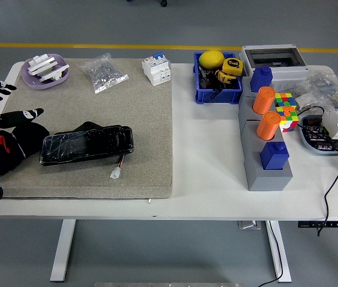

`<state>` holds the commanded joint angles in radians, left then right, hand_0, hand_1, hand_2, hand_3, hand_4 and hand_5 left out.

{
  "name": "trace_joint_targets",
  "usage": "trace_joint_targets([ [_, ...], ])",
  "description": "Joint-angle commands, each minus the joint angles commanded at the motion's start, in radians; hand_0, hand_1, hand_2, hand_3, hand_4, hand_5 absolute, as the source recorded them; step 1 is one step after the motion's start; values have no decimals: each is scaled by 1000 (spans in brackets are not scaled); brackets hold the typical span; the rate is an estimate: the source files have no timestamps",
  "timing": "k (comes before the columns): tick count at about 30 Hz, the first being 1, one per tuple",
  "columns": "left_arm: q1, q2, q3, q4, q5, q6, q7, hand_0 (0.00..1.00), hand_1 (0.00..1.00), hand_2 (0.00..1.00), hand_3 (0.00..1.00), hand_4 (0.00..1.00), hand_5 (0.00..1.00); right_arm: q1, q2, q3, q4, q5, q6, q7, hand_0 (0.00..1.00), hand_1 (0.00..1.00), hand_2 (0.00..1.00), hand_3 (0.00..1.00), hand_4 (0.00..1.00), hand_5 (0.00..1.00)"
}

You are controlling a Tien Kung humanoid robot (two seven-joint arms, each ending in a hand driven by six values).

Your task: Pick the rag up,wipe the panel,place it on the desk

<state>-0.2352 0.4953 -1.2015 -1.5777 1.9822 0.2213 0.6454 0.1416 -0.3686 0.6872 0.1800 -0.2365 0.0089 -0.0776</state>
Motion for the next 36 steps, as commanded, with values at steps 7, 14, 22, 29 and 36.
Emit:
trace_joint_targets([
  [7,-11,-11,4,1,-19,-4,0,608,741,769,741,998,484,-2,6,-25,0,20,6,-2,716,338,629,623,998,573],
  [14,-7,-14,-4,-30,-23,-7,0,613,746,770,742,998,490,-12,12,-39,0,29,11,-8,716,338,629,624,998,574],
  [22,-7,-21,-20,-41,-25,-15,0,616,748,769,741,998,496,-23,15,-81,0,51,16,-10,717,341,630,625,998,575],
  [29,18,-17,-28,-48,-43,-6,-34,643,755,771,742,998,506,-25,19,-102,0,66,18,-11,717,345,630,627,998,576],
  [36,52,-7,-48,-59,-86,41,-173,649,757,754,730,998,511,-19,20,-139,0,95,20,-7,716,345,630,625,998,577],
])
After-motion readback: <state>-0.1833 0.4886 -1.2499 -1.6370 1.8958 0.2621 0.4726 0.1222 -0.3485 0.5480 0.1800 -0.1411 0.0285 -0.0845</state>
